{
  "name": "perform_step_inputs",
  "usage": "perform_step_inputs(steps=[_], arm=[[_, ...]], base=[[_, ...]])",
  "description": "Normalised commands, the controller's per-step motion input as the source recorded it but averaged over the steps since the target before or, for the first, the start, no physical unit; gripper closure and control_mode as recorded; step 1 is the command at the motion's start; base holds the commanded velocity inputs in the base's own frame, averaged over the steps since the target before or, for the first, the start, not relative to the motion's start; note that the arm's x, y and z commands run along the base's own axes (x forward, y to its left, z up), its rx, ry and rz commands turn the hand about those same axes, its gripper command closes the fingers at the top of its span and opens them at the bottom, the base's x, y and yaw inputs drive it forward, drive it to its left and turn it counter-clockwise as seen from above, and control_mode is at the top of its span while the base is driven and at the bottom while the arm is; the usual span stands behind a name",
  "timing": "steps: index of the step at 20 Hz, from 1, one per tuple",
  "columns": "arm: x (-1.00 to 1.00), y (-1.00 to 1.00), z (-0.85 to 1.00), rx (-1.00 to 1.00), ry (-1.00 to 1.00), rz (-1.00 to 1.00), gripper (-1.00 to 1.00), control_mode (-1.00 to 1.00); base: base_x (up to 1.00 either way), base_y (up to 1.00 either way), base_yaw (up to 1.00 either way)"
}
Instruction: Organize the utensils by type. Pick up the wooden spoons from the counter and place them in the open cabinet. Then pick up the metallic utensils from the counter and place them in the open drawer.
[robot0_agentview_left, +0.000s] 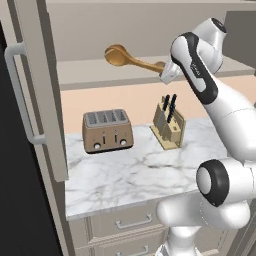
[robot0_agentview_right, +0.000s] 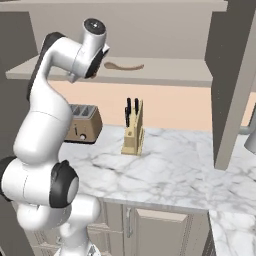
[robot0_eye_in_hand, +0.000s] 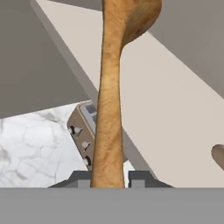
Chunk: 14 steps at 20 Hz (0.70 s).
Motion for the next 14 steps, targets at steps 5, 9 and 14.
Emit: perform_step_inputs(steps=[5, 9, 14], arm=[[0.33, 0.01, -0.06, 0.00, -0.01, 0.16, 1.00, -1.00], [0.44, 0.00, 0.00, 0.00, 0.00, 0.13, 1.00, -1.00], [0.29, 0.00, 0.00, 0.00, -0.06, 0.08, 1.00, -1.00]], base=[[0.00, 0.00, 0.00], [0.00, 0.00, 0.00], [0.00, 0.00, 0.00]])
